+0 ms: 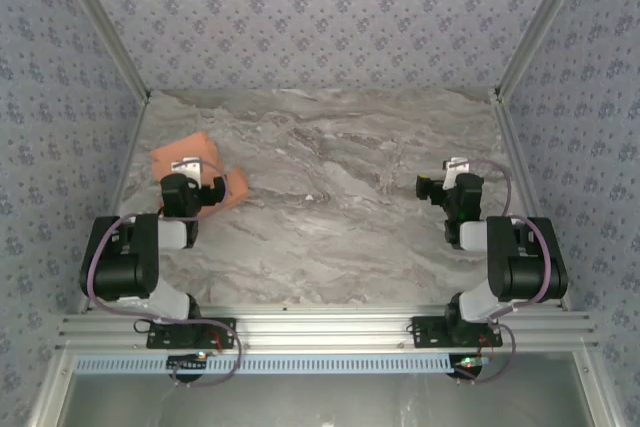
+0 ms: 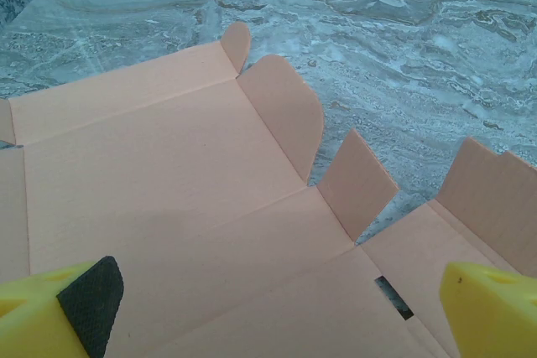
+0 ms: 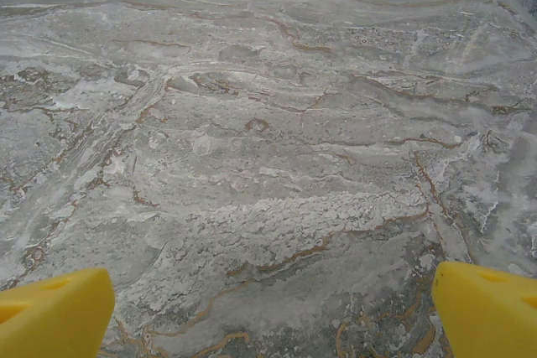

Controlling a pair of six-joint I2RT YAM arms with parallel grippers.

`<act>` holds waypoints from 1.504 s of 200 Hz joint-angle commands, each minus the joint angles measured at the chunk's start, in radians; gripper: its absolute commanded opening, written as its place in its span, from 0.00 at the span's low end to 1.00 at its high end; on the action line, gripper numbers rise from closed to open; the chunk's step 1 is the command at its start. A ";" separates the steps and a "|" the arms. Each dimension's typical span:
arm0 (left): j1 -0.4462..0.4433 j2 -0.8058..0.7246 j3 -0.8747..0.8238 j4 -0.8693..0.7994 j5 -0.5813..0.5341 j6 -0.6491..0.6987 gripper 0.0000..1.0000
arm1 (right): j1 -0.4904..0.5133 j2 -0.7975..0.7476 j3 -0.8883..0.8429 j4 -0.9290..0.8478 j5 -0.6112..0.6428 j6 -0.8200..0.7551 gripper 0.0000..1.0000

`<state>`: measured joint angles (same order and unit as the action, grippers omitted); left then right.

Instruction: Fold the paper box

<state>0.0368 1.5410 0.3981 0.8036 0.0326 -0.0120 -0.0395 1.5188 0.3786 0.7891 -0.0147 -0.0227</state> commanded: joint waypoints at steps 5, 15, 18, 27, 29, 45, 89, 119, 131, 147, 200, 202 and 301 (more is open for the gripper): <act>-0.004 -0.011 0.022 -0.006 -0.009 -0.007 0.99 | -0.003 0.002 0.018 0.004 0.001 -0.003 1.00; -0.004 -0.009 0.022 -0.006 -0.009 -0.008 0.99 | -0.003 0.002 0.018 0.003 0.002 -0.003 1.00; -0.003 -0.010 0.022 -0.006 -0.010 -0.007 0.99 | -0.003 0.001 0.017 0.004 0.002 -0.003 1.00; -0.004 -0.010 0.022 -0.006 -0.010 -0.008 0.99 | -0.003 0.002 0.017 0.004 0.002 -0.003 1.00; -0.003 -0.009 0.022 -0.006 -0.010 -0.008 0.99 | -0.003 0.002 0.018 0.004 0.001 -0.003 1.00; -0.003 -0.009 0.022 -0.006 -0.010 -0.007 0.99 | -0.003 0.003 0.017 0.003 0.001 -0.003 1.00; -0.004 -0.011 0.022 -0.006 -0.010 -0.008 0.99 | -0.003 0.002 0.017 0.004 0.000 -0.002 1.00; -0.003 -0.009 0.024 -0.007 -0.010 -0.007 0.99 | -0.010 0.002 0.016 0.003 -0.011 0.002 1.00; -0.004 -0.010 0.022 -0.007 -0.010 -0.007 0.99 | -0.015 0.002 0.016 0.003 -0.019 0.006 1.00; -0.003 -0.009 0.022 -0.007 -0.010 -0.009 0.99 | -0.015 0.002 0.016 0.004 -0.019 0.006 1.00; -0.003 -0.070 0.054 -0.111 -0.116 -0.048 0.99 | -0.040 -0.102 -0.015 -0.022 -0.002 0.043 1.00; -0.003 -0.078 0.060 -0.135 -0.131 -0.055 0.99 | -0.039 -0.115 -0.017 -0.032 0.007 0.046 1.00; 0.004 -0.477 0.476 -1.084 -0.042 -0.715 0.99 | -0.049 -0.776 0.222 -0.878 0.207 0.449 1.00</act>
<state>0.0189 1.0023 0.7910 -0.0299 -0.1864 -0.5823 -0.0700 0.7502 0.5083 0.2237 0.0723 0.1394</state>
